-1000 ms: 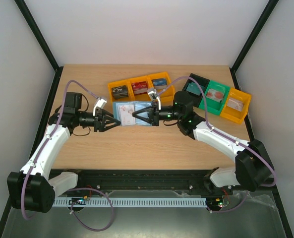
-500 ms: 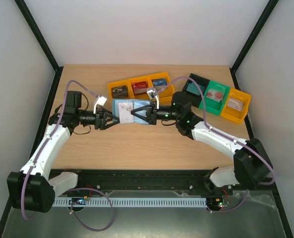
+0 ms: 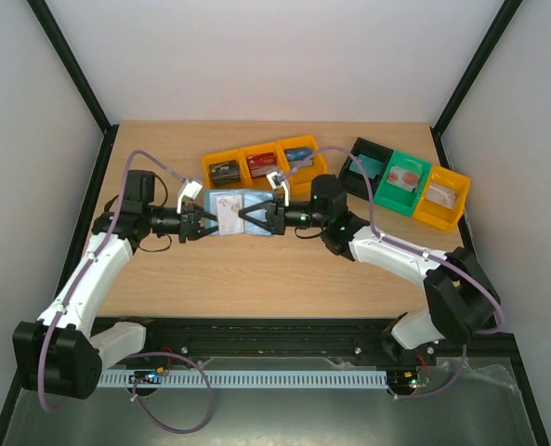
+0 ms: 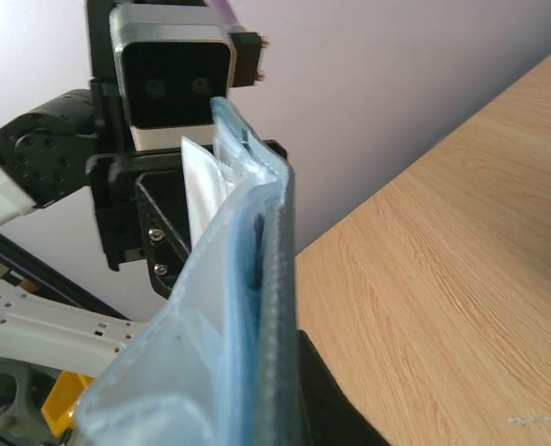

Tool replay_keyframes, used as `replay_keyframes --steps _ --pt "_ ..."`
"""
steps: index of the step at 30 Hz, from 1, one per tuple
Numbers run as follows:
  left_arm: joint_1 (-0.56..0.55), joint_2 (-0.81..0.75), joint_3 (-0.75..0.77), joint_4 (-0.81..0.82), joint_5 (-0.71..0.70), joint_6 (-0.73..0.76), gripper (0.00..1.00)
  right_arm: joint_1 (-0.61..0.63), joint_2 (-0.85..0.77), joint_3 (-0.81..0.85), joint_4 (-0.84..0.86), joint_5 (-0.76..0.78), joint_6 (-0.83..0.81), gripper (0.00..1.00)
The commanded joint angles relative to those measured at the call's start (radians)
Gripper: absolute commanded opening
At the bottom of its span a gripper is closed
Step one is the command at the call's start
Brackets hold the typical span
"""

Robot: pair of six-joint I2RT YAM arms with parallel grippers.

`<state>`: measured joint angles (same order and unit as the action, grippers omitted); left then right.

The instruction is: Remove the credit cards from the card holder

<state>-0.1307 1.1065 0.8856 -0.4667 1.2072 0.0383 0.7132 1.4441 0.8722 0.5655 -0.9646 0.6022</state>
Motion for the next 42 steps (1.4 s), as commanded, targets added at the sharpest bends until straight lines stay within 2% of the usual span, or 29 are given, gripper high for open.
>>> replay_keyframes --steps 1,3,4,7,9,11,13,16,19,21,22,27,30,34,42 --pt "-0.001 -0.012 0.012 0.019 -0.029 -0.01 0.03 0.009 0.008 0.025 0.008 0.011 -0.038 0.25" --pt "0.005 -0.016 0.025 0.0 -0.139 -0.023 0.02 -0.004 -0.013 0.011 -0.025 0.084 -0.062 0.45" --pt "0.008 -0.015 0.046 -0.029 -0.252 -0.014 0.02 -0.017 -0.026 -0.005 -0.031 0.132 -0.056 0.57" --pt "-0.013 -0.001 0.143 -0.117 -0.69 0.061 0.02 -0.088 -0.057 -0.062 -0.047 0.268 -0.013 0.83" --pt "-0.074 0.01 0.192 -0.143 -0.99 0.112 0.02 -0.106 -0.065 -0.06 -0.125 0.361 -0.041 1.0" --pt "-0.161 0.011 0.21 -0.148 -1.241 0.158 0.02 -0.106 -0.07 -0.036 -0.245 0.442 -0.111 0.99" --pt "-0.206 0.018 0.21 -0.152 -1.388 0.189 0.02 -0.108 -0.081 -0.024 -0.292 0.491 -0.147 0.99" --pt "-0.242 0.033 0.203 -0.146 -1.54 0.218 0.02 -0.107 -0.104 -0.024 -0.295 0.497 -0.166 0.99" --pt "-0.266 0.042 0.201 -0.138 -1.6 0.234 0.02 -0.102 -0.107 -0.027 -0.243 0.383 -0.152 0.97" --pt "-0.271 0.048 0.22 -0.147 -1.564 0.217 0.02 -0.076 -0.092 -0.027 -0.193 0.3 -0.138 0.95" --pt "-0.271 0.042 0.234 -0.165 -1.49 0.209 0.02 -0.06 -0.083 -0.023 -0.178 0.264 -0.142 0.95" --pt "-0.22 0.005 0.279 -0.221 -0.954 0.187 0.02 -0.044 -0.081 -0.023 -0.095 0.2 -0.122 0.99" --pt "-0.198 0.003 0.305 -0.265 -0.756 0.205 0.02 -0.051 -0.106 -0.023 -0.097 0.191 -0.159 0.99" --pt "-0.188 0.0 0.343 -0.33 -0.555 0.256 0.02 -0.067 -0.137 -0.025 -0.148 0.195 -0.203 0.99" --pt "-0.164 0.0 0.422 -0.463 -0.315 0.383 0.02 -0.089 -0.204 -0.056 -0.149 0.109 -0.233 0.99"
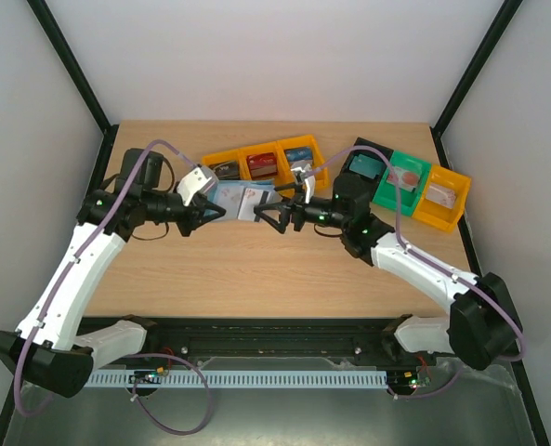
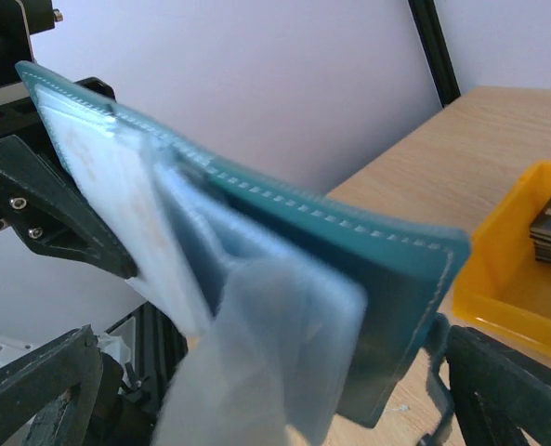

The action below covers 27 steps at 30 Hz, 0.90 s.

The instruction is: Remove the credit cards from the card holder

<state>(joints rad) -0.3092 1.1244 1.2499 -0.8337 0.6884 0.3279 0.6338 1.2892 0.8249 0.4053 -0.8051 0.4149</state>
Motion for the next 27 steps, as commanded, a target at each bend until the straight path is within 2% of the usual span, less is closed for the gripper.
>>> replay_keyframes --steps 1,4,9,13,18,19,20,22,24,25,26,27 --pt "0.02 -0.018 0.069 -0.115 0.226 0.112 0.02 -0.016 -0.06 -0.009 0.005 -0.058 -0.051 0.99" --pt "0.033 -0.019 0.095 -0.157 0.282 0.151 0.02 -0.03 -0.102 -0.019 -0.001 -0.092 -0.061 0.99" --pt "0.043 -0.024 0.103 -0.184 0.339 0.172 0.02 -0.033 -0.178 -0.044 -0.014 -0.064 -0.077 0.99" --pt "0.048 -0.025 0.115 -0.22 0.387 0.218 0.02 -0.033 -0.175 -0.054 0.008 -0.074 -0.06 0.99" --pt "0.052 -0.021 0.117 -0.226 0.401 0.229 0.02 -0.033 -0.128 -0.042 0.101 -0.219 0.019 0.99" --pt "0.053 -0.021 0.114 -0.225 0.403 0.229 0.02 -0.032 -0.12 -0.044 0.134 -0.249 0.047 0.94" --pt "0.055 -0.022 0.113 -0.224 0.405 0.228 0.02 -0.03 -0.115 -0.044 0.162 -0.27 0.071 0.83" --pt "0.061 -0.023 0.111 -0.22 0.407 0.225 0.02 -0.03 -0.109 -0.041 0.171 -0.286 0.081 0.5" --pt "0.065 -0.023 0.108 -0.219 0.407 0.223 0.02 -0.03 -0.121 -0.047 0.173 -0.29 0.071 0.27" --pt "0.068 -0.023 0.106 -0.216 0.41 0.222 0.02 -0.029 -0.129 -0.053 0.179 -0.289 0.068 0.11" --pt "0.069 -0.024 0.103 -0.214 0.41 0.218 0.02 -0.03 -0.139 -0.058 0.183 -0.282 0.067 0.03" --pt "0.073 -0.025 0.1 -0.21 0.411 0.212 0.02 -0.029 -0.149 -0.061 0.185 -0.276 0.066 0.02"
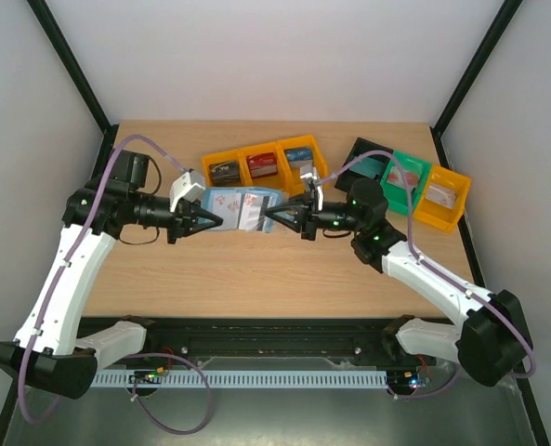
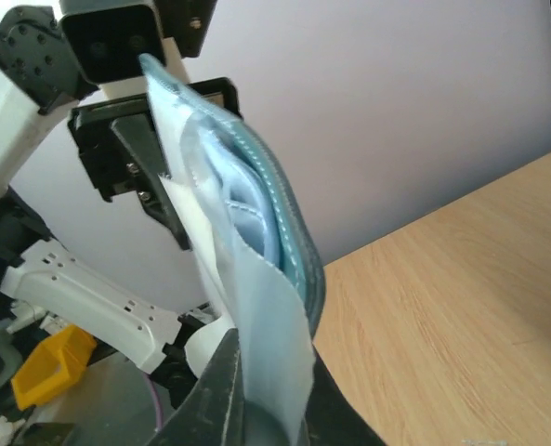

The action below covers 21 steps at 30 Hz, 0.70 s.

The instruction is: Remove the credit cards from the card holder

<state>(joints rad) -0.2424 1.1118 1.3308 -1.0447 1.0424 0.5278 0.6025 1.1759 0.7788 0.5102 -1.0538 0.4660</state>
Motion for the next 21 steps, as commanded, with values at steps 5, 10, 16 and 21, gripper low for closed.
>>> replay_keyframes --steps 5,10,16,21 --pt "0.013 -0.012 0.001 0.037 0.043 -0.028 0.02 0.002 -0.076 -0.019 0.085 -0.033 0.013 0.02" --pt "0.034 -0.015 -0.024 0.138 -0.044 -0.152 0.31 0.001 -0.107 -0.029 0.057 0.02 -0.006 0.02" --pt "0.085 -0.025 -0.004 0.196 -0.17 -0.227 0.74 -0.002 -0.087 0.025 -0.183 0.255 -0.088 0.02" --pt "0.1 -0.036 0.013 0.257 -0.377 -0.291 0.83 -0.003 -0.017 0.078 -0.311 0.365 -0.089 0.02"
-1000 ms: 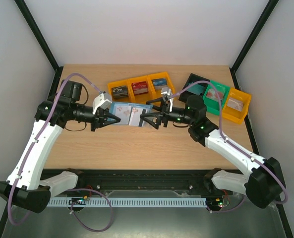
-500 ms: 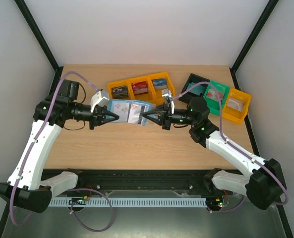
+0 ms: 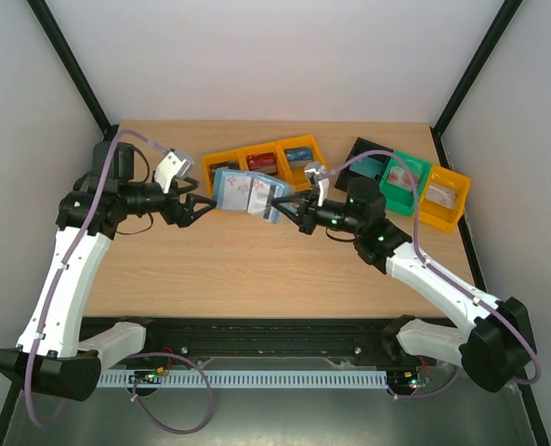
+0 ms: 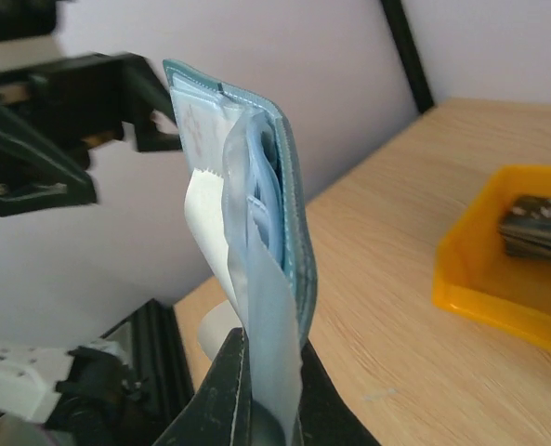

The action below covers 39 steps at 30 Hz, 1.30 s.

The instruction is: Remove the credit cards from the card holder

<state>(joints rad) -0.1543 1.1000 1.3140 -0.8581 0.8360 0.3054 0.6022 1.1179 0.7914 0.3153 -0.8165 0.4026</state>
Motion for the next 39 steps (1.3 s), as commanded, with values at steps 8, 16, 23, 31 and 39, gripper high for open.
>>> replay_keyframes --steps 8,16,23,31,39 --pt "0.002 -0.006 0.04 0.107 0.015 -0.111 0.55 0.025 0.09 0.096 -0.115 0.127 0.007 0.02" --pt "-0.124 0.066 -0.049 0.225 0.06 -0.235 0.3 0.073 0.099 0.093 0.001 0.034 0.034 0.02" --pt "-0.151 0.074 -0.07 0.242 -0.009 -0.234 0.36 0.082 0.109 0.087 0.083 -0.066 0.062 0.02" --pt "-0.183 0.095 -0.114 0.269 0.025 -0.247 0.41 0.104 0.122 0.081 0.182 -0.162 0.08 0.02" --pt "-0.2 0.105 -0.089 0.223 0.234 -0.19 0.11 0.107 0.148 0.082 0.207 -0.181 0.061 0.02"
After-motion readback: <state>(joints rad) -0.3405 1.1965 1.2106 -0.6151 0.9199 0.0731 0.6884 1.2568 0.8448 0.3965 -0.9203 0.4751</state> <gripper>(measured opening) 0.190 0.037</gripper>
